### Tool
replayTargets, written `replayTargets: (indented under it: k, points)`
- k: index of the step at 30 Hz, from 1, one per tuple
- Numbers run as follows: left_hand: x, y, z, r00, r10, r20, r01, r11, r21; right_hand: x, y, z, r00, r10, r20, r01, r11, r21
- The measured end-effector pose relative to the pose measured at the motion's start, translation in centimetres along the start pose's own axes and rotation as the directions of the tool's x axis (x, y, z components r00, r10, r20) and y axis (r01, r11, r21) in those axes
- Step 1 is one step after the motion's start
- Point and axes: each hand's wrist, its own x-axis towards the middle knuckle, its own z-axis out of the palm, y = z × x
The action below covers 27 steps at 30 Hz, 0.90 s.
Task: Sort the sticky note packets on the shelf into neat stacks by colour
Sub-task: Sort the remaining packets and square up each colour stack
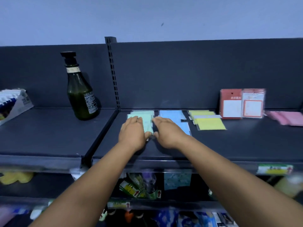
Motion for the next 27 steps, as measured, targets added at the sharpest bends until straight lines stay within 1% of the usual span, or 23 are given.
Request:
replayTargets:
  k: [5, 10, 15, 22, 27]
  points:
    - [0.4, 4.5, -0.2, 0.990, 0.140, -0.008, -0.140, 0.990, 0.026, -2.6, 3.3, -1.8, 0.993, 0.079, -0.087, -0.083, 0.996, -0.037]
    - [-0.1, 10.8, 0.6, 0.963, 0.270, 0.003, -0.270, 0.963, 0.022, -6.5, 8.9, -3.7, 0.971, 0.219, -0.098, -0.225, 0.973, -0.056]
    - [-1.2, 18.5, 2.0, 0.926, 0.377, 0.011, -0.377, 0.926, 0.001, -11.4, 15.1, -6.0, 0.937, 0.324, -0.132, -0.338, 0.936, -0.099]
    - [-3.4, 29.8, 3.8, 0.881, 0.468, 0.066, -0.468, 0.884, -0.014, -19.0, 23.8, -8.8, 0.891, 0.443, -0.101, -0.452, 0.887, -0.095]
    - [-4.7, 37.6, 5.4, 0.852, 0.516, 0.092, -0.515, 0.857, -0.035, -24.1, 30.2, -10.5, 0.859, 0.499, -0.115, -0.510, 0.853, -0.106]
